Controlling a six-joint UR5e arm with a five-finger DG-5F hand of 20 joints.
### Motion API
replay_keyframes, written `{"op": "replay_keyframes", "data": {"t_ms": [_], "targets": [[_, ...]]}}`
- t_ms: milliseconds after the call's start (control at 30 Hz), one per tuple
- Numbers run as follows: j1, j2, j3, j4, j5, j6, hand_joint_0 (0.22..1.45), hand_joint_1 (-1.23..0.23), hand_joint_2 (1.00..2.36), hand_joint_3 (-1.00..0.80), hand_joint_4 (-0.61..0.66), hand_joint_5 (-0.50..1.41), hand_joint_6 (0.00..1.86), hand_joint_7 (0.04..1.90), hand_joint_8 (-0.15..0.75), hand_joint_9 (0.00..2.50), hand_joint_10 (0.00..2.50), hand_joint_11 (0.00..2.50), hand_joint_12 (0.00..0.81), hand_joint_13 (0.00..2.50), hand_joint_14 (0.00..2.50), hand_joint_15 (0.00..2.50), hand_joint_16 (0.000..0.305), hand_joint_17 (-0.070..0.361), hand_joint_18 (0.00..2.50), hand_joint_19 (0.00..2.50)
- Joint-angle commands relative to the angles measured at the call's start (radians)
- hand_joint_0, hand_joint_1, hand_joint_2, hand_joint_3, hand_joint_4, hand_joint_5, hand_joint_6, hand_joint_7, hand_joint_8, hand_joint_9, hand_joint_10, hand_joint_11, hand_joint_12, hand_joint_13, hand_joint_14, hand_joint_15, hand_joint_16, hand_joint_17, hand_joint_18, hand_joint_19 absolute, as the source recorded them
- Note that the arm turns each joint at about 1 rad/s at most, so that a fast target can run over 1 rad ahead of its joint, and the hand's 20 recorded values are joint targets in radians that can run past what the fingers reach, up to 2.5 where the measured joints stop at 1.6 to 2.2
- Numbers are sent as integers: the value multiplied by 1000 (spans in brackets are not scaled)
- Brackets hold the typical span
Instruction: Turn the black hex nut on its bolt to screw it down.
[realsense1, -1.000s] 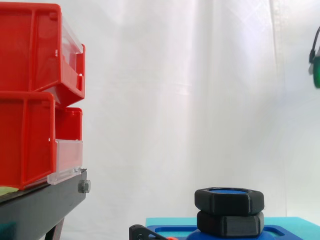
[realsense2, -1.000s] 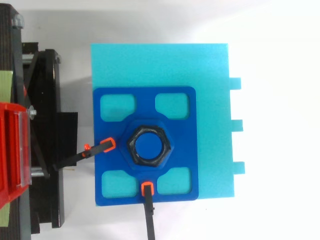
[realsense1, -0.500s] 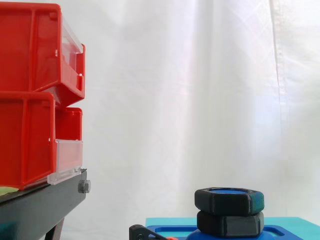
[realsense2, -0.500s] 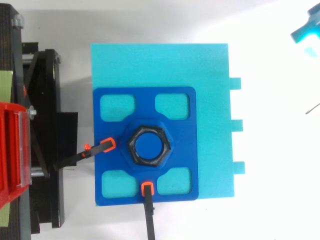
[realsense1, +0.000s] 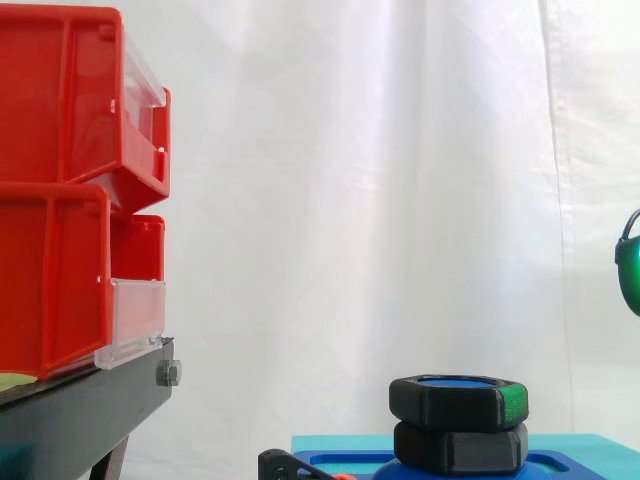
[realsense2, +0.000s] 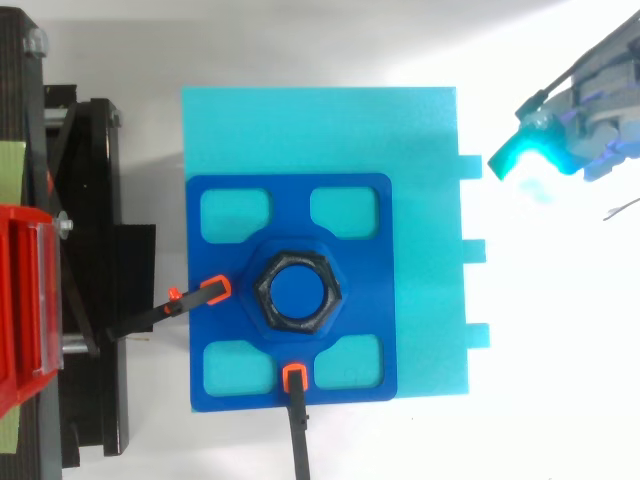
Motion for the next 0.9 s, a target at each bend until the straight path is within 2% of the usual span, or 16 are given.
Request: {"op": "replay_keyframes", "data": {"t_ms": [0, 100, 333, 367, 400, 467, 533, 600, 667, 767, 867], "targets": [[6, 0, 0, 17, -1, 182, 555, -375, 1000, -500, 203, -140, 502, 778, 259, 1035, 4, 147, 277, 820, 7, 168, 40, 90, 674, 369], [12, 0, -1, 59, -1, 239, 559, -414, 1000, -500, 183, -152, 502, 780, 260, 1036, 6, 196, 280, 846, 8, 213, 40, 90, 689, 378], [20, 0, 0, 71, -1, 323, 564, -511, 1000, -500, 153, -178, 502, 777, 226, 936, 7, 232, 277, 795, 8, 219, 40, 90, 677, 384], [21, 0, -1, 71, -1, 329, 563, -522, 1000, -500, 130, -197, 501, 742, 207, 753, 3, 120, 284, 599, 5, 126, 40, 91, 503, 348], [21, 0, 0, 71, -1, 340, 560, -525, 1000, -500, 119, -207, 501, 716, 205, 667, 0, 43, 286, 518, 3, 82, 41, 92, 447, 318], [26, 0, 0, 79, -1, 355, 547, -529, 1000, -500, 102, -230, 501, 669, 198, 409, 0, 0, 298, 257, 0, 0, 41, 92, 202, 204], [29, 0, -1, 89, -1, 365, 538, -523, 1000, -500, 108, -241, 501, 637, 183, 278, 0, 0, 300, 164, 0, 0, 43, 96, 65, 147], [34, 0, 0, 112, -1, 366, 520, -494, 1000, -500, 139, -250, 501, 601, 188, 159, 0, 0, 307, 73, 0, 0, 44, 99, 0, 115], [38, 0, -1, 137, -1, 366, 496, -394, 1000, -500, 145, -269, 501, 596, 165, 10, 0, 0, 312, 0, 0, 0, 47, 105, 0, 146], [40, 0, 0, 158, -1, 366, 479, -317, 1000, -500, 125, -284, 501, 581, 155, 0, 0, 0, 318, 0, 0, 0, 49, 110, 0, 135], [41, 1, 0, 165, 1, 363, 473, -227, 1000, -500, 32, -300, 501, 605, 131, 0, 0, 0, 319, 0, 0, 0, 50, 112, 0, 136]]}}
